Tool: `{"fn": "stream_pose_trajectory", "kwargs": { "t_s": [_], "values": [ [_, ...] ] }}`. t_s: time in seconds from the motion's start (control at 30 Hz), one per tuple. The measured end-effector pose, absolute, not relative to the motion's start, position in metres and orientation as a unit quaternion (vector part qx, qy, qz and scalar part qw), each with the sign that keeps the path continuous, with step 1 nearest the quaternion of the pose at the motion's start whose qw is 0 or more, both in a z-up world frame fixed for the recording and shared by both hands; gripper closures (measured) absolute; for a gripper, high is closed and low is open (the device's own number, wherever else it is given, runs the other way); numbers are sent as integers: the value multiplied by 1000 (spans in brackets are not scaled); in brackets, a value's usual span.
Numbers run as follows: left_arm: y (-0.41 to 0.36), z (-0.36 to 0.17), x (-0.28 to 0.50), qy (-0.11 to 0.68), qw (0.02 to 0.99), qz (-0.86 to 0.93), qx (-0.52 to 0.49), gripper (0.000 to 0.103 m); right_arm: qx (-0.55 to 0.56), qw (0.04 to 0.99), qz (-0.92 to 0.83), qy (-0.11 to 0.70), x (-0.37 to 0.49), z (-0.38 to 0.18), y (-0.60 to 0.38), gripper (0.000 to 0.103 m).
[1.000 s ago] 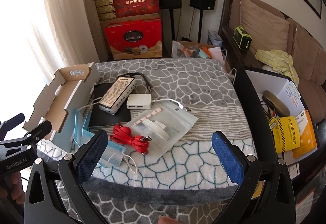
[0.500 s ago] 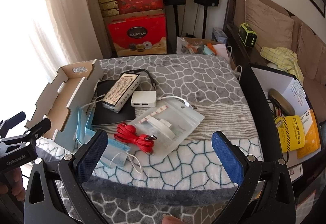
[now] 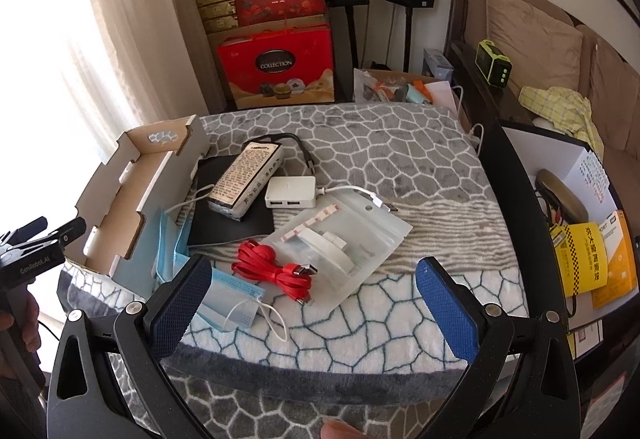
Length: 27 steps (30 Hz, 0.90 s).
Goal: Organize objects
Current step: 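Move the left tool to the cardboard box wall and grasp it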
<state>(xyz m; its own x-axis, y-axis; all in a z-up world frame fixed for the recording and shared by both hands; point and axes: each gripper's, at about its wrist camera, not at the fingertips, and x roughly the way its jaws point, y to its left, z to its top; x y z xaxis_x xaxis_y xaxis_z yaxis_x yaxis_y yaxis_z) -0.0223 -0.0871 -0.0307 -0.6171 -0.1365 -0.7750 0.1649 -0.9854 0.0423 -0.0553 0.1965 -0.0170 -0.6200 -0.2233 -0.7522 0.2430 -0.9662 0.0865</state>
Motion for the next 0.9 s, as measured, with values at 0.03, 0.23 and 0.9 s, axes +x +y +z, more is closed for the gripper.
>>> {"fn": "stream_pose_trajectory", "kwargs": {
  "t_s": [0.03, 0.23, 0.9],
  "values": [
    [-93, -33, -23, 18, 91, -897, 431, 5, 417, 130, -900, 11, -55, -18, 197, 0],
    [-128, -49, -33, 34, 105, -886, 451, 12, 421, 135, -897, 12, -58, -22, 194, 0],
    [-162, -90, -62, 28, 68, -858, 509, 88, 442, 156, -883, 34, -81, -39, 186, 44]
  ]
}}
